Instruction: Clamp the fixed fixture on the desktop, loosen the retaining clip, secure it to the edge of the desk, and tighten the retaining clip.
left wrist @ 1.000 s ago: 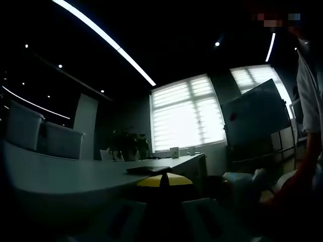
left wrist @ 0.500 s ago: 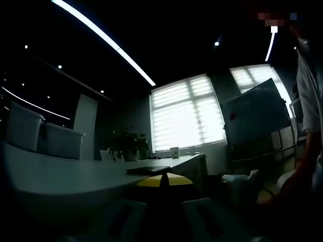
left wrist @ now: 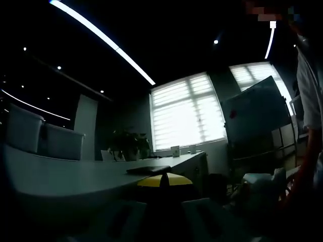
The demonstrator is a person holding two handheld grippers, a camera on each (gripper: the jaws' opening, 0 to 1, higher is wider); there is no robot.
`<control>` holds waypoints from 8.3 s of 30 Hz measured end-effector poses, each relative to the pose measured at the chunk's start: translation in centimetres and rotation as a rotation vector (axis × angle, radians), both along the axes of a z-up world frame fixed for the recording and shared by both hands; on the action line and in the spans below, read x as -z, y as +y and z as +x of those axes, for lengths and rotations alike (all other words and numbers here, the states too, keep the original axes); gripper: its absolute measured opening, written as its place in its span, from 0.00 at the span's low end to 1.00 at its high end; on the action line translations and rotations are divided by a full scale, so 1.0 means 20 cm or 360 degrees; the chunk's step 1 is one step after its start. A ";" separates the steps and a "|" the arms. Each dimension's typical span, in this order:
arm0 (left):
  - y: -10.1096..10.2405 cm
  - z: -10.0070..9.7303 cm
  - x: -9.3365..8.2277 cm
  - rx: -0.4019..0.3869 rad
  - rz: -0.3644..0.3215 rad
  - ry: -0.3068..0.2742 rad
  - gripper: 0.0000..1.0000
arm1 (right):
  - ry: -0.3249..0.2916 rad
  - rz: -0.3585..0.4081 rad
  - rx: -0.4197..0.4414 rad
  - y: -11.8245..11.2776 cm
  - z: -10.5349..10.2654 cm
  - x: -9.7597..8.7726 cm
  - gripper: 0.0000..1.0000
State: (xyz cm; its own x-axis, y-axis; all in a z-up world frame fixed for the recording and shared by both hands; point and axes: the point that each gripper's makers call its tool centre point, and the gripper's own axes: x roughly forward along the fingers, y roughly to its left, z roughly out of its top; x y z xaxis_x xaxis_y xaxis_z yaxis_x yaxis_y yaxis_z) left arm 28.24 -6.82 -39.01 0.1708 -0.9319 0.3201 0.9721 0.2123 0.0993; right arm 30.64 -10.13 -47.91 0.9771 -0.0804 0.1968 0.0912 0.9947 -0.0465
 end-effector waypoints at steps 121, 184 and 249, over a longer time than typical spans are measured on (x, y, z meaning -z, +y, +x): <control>0.00 -0.02 0.00 -0.0009 0.0009 -0.0028 0.01 | 0.0150 0.0093 -0.0134 0.00 -0.02 0.10 0.38; 0.01 0.01 0.01 0.0004 -0.0011 -0.0018 0.01 | 0.0226 -0.0109 -0.0342 0.02 0.11 0.09 0.39; 0.01 0.00 0.01 -0.0006 0.0021 -0.0034 0.01 | 0.0106 -0.0224 -0.0677 0.02 0.16 -0.01 0.24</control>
